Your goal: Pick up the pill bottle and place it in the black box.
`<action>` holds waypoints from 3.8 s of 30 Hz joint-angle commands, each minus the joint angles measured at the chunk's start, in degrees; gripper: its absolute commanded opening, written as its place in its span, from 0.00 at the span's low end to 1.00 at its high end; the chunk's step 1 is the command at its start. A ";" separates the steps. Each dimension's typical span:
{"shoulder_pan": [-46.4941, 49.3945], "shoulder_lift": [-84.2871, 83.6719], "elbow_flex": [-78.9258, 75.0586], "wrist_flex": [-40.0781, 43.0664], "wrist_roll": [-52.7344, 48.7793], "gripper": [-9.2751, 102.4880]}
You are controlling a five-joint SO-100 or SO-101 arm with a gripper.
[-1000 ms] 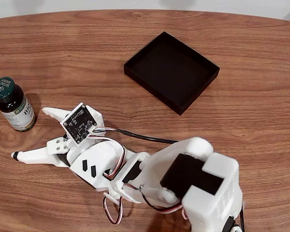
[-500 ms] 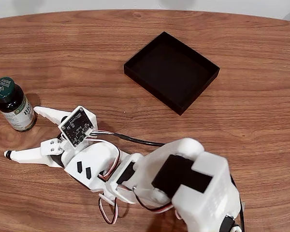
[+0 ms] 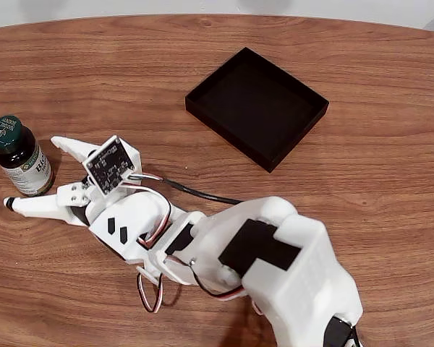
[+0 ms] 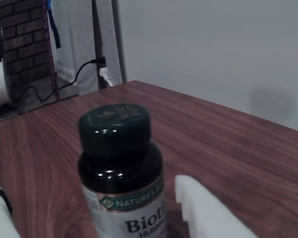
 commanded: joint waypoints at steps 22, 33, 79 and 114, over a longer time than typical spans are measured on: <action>0.00 -7.12 -16.26 5.54 -1.14 0.45; 0.44 -11.69 -23.03 8.35 -0.26 0.45; -0.70 -28.30 -41.75 5.62 -1.85 0.40; 1.05 -31.55 -49.13 10.11 -2.29 0.25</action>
